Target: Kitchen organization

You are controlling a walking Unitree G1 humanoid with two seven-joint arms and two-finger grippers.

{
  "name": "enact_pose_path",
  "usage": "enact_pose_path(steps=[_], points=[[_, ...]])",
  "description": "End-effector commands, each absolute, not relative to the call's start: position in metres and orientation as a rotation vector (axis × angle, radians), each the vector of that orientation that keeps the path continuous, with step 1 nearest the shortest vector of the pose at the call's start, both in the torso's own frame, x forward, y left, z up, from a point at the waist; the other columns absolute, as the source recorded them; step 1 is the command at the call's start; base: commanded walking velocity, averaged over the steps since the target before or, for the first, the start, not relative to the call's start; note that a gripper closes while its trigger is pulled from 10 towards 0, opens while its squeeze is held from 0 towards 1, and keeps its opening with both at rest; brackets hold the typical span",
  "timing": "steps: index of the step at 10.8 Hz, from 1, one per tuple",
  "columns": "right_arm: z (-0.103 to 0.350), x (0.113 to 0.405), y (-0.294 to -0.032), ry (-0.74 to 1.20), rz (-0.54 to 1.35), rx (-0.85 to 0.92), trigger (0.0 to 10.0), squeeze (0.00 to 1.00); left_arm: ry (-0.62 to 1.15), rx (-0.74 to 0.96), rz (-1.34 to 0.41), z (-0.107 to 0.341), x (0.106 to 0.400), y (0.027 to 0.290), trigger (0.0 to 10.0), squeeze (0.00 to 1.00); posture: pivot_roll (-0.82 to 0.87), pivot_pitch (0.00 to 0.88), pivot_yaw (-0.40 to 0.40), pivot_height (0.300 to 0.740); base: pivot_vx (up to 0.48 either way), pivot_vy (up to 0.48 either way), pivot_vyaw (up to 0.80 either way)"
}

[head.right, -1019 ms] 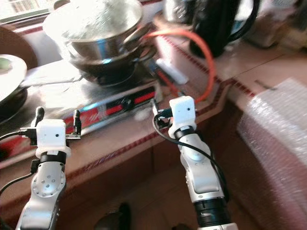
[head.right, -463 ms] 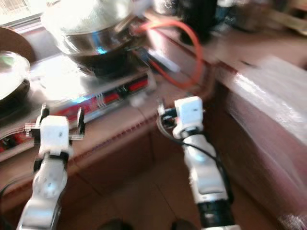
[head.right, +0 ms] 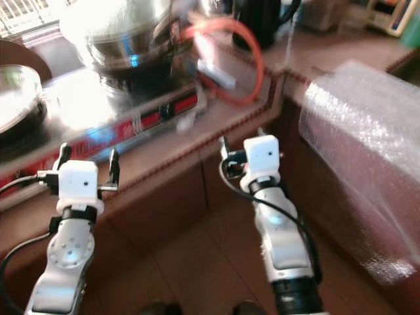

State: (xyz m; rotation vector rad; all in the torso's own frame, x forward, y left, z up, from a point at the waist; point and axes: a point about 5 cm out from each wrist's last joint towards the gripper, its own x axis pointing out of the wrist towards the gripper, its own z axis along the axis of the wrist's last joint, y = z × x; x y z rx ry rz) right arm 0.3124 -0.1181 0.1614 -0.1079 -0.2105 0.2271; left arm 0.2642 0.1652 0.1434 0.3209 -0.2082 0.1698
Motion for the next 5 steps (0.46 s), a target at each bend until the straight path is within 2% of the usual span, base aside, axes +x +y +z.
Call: enact_pose_path(steps=[1,3,5], points=[[0.163,0.311,-0.115,-0.217,0.244,-0.112,10.0,0.00,-0.182,0.329,0.189,0.137,0.261,0.170,10.0,0.00,-0.09,0.161,0.087,0.740,-0.428,0.000,0.00],[0.157,0.311,-0.118,-0.192,0.245,-0.114,10.0,0.00,-0.154,0.355,0.199,0.126,0.259,0.173,10.0,0.00,-0.09,0.163,0.080,0.740,-0.371,0.000,0.00],[0.140,0.311,-0.123,-0.117,0.230,-0.093,10.0,0.00,-0.044,0.372,0.178,0.093,0.253,0.176,10.0,0.00,-0.10,0.164,0.079,0.740,0.000,0.000,0.00]])
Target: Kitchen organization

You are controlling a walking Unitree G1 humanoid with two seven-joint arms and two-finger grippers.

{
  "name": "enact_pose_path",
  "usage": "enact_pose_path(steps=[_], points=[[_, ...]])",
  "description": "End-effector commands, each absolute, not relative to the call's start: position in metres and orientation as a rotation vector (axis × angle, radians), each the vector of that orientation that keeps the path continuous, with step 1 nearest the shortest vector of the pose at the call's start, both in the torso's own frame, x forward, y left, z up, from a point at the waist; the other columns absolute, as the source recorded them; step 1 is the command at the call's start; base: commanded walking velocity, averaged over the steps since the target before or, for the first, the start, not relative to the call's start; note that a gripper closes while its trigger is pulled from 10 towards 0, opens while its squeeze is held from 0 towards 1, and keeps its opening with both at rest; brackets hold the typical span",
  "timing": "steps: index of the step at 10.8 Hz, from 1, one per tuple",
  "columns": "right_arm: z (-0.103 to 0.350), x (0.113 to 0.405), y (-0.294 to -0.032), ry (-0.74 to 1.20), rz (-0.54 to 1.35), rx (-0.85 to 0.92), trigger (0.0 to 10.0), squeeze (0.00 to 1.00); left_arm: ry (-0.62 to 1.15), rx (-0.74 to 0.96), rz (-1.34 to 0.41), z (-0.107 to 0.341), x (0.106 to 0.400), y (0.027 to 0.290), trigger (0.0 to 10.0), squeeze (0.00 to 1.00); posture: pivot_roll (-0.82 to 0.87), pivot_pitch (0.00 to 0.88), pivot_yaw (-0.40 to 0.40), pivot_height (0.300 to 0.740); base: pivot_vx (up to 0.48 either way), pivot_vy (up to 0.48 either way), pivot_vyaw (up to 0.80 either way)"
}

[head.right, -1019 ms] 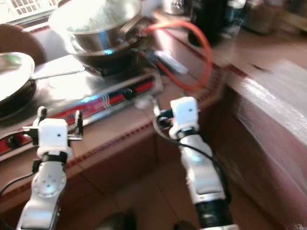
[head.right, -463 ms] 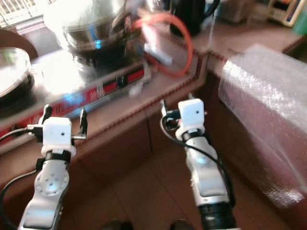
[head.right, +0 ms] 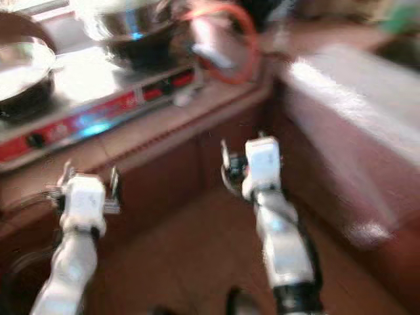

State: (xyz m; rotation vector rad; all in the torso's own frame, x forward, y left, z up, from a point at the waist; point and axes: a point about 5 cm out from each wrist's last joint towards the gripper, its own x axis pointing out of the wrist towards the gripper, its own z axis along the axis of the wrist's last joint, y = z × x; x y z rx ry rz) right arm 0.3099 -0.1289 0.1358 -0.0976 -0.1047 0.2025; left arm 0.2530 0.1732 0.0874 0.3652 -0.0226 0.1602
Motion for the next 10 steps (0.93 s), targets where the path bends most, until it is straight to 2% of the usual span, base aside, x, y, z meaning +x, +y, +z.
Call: enact_pose_path(steps=[1,3,5,6,8,10], points=[[0.130,0.310,-0.126,-0.080,0.228,-0.105,10.0,0.00,0.030,0.367,0.180,0.074,0.250,0.180,10.0,0.00,-0.10,0.163,0.079,0.740,0.000,0.000,0.00],[0.107,0.308,-0.135,0.002,0.214,-0.118,10.0,0.00,0.119,0.274,0.148,0.053,0.249,0.184,10.0,0.00,-0.11,0.161,0.077,0.740,0.000,0.000,0.00],[0.090,0.306,-0.138,0.056,0.221,-0.141,10.0,0.00,0.134,0.258,0.130,0.046,0.255,0.183,10.0,0.00,-0.11,0.160,0.079,0.740,0.000,0.000,0.00],[0.076,0.306,-0.139,0.104,0.224,-0.153,10.0,0.00,0.202,0.248,0.116,0.030,0.254,0.184,10.0,0.00,-0.11,0.160,0.079,0.740,0.000,0.000,0.00],[0.039,0.302,-0.142,0.271,0.217,-0.146,10.0,0.00,0.484,0.172,0.088,-0.019,0.244,0.185,10.0,0.00,-0.12,0.157,0.077,0.740,0.000,0.000,0.00],[0.007,0.291,-0.142,0.428,0.249,-0.194,10.0,0.00,0.661,0.188,0.056,-0.047,0.229,0.185,10.0,0.00,-0.13,0.145,0.078,0.740,0.000,0.000,0.00]])
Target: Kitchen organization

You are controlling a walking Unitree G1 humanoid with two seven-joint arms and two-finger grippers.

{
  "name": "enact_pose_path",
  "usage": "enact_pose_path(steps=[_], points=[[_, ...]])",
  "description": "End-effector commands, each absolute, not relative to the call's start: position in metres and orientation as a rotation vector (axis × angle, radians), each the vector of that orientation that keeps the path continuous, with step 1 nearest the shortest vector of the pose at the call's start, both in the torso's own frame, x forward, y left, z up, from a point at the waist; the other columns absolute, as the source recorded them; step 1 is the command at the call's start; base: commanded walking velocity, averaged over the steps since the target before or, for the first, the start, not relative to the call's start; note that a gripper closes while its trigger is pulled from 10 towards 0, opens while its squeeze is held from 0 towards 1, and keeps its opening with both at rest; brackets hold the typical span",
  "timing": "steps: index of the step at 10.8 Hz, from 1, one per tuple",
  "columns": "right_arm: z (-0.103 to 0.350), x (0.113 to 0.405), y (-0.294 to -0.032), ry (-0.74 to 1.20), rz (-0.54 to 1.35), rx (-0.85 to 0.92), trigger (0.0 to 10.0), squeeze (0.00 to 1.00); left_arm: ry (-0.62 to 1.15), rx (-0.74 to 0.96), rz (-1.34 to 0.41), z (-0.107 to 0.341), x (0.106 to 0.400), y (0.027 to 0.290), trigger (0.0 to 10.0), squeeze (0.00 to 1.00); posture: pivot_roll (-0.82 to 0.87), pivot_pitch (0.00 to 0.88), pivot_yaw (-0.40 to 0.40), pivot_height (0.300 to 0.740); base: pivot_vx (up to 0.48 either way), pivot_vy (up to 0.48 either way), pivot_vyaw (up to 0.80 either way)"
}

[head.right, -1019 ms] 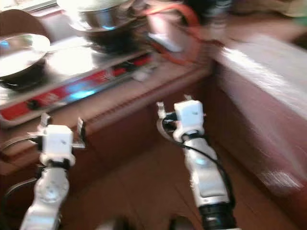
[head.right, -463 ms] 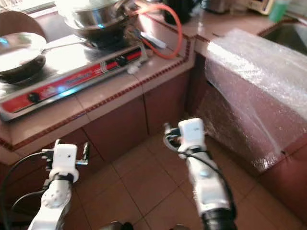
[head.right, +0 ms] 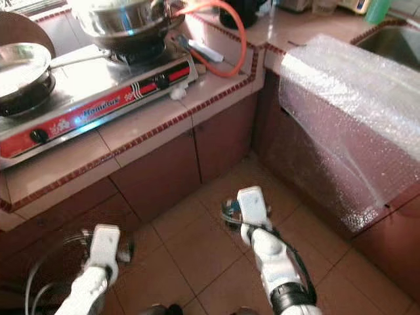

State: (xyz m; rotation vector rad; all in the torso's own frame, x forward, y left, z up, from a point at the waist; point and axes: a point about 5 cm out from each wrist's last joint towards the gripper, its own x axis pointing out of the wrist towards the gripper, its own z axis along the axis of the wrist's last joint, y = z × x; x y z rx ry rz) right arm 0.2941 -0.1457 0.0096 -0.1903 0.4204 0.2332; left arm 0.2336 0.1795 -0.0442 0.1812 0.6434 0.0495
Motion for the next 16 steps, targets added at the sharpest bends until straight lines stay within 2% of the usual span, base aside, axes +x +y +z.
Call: enact_pose_path(steps=[1,4,5,8,13,16], points=[[-0.002,0.287,-0.143,0.468,0.251,-0.202,10.0,0.00,0.725,0.179,0.058,-0.055,0.222,0.186,10.0,0.00,-0.14,0.143,0.079,0.740,0.000,0.000,0.00],[-0.046,0.248,-0.155,0.744,0.238,-0.223,10.0,0.00,0.923,0.131,0.117,-0.077,0.195,0.194,10.0,0.00,-0.15,0.118,0.077,0.740,0.000,0.000,0.00],[-0.060,0.230,-0.161,0.841,0.265,-0.291,10.0,0.00,1.002,0.093,0.144,-0.083,0.184,0.196,10.0,0.00,-0.14,0.116,0.062,0.740,0.000,0.000,0.00],[-0.063,0.224,-0.171,0.876,0.304,-0.365,10.0,0.00,1.046,0.098,0.129,-0.089,0.172,0.199,10.0,0.00,-0.12,0.123,0.046,0.740,0.000,0.000,0.00],[-0.067,0.218,-0.160,0.878,0.382,-0.393,10.0,0.00,1.066,0.144,0.057,-0.094,0.163,0.191,10.0,0.00,-0.12,0.132,0.053,0.740,0.000,0.000,0.80],[-0.069,0.215,-0.164,0.887,0.389,-0.409,10.0,0.00,1.084,0.156,0.051,-0.096,0.156,0.192,10.0,0.00,-0.12,0.141,0.055,0.740,0.000,0.000,0.80]])
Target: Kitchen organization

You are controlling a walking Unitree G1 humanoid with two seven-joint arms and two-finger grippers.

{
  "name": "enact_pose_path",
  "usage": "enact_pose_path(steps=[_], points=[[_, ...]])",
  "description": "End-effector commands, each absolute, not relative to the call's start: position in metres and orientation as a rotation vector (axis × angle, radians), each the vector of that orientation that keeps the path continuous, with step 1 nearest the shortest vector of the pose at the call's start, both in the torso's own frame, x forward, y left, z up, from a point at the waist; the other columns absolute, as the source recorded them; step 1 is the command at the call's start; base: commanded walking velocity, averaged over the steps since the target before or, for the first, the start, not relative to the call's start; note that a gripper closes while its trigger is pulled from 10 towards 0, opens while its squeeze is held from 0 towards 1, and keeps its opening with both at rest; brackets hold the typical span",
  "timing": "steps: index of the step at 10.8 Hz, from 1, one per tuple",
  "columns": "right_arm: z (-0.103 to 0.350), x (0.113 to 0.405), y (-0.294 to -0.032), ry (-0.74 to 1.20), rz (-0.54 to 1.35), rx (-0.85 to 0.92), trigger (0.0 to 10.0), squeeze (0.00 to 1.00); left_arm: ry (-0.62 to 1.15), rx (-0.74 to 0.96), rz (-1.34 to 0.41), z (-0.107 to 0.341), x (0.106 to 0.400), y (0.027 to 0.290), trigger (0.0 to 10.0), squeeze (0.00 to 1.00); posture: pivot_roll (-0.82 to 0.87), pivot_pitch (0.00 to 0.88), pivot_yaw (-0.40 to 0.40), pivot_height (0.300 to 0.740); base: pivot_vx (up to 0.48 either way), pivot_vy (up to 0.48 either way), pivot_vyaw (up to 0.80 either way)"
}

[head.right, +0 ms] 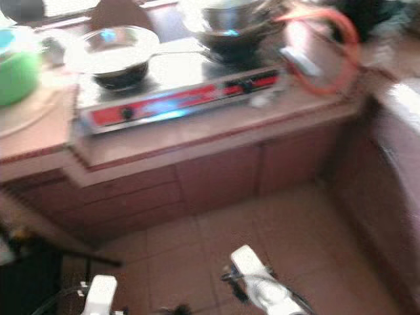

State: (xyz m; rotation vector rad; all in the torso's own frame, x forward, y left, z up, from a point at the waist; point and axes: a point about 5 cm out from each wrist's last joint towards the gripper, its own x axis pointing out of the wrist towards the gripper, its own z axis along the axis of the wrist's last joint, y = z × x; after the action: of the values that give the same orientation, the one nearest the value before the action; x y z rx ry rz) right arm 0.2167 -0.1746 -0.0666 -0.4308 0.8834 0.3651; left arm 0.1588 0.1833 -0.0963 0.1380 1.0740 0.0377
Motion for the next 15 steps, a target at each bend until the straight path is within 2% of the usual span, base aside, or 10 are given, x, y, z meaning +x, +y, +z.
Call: enact_pose_path(steps=[1,4,10,15], points=[[-0.069,0.214,-0.167,0.893,0.384,-0.418,10.0,0.00,1.094,0.163,0.049,-0.098,0.153,0.192,10.0,0.00,-0.12,0.142,0.052,0.740,0.000,0.000,0.80],[-0.069,0.214,-0.167,0.898,0.394,-0.425,10.0,0.00,1.113,0.166,0.066,-0.100,0.144,0.195,10.0,0.00,-0.11,0.140,0.034,0.740,0.000,0.000,0.72],[-0.066,0.219,-0.165,0.894,0.480,-0.505,10.0,0.00,1.116,0.128,0.110,-0.104,0.134,0.195,10.0,0.00,-0.06,0.115,-0.026,0.740,0.000,0.000,0.00],[-0.069,0.214,-0.159,0.903,0.477,-0.492,10.0,0.00,1.088,0.107,0.078,-0.102,0.137,0.198,10.0,0.00,-0.07,0.112,-0.003,0.740,0.000,0.000,0.00]])
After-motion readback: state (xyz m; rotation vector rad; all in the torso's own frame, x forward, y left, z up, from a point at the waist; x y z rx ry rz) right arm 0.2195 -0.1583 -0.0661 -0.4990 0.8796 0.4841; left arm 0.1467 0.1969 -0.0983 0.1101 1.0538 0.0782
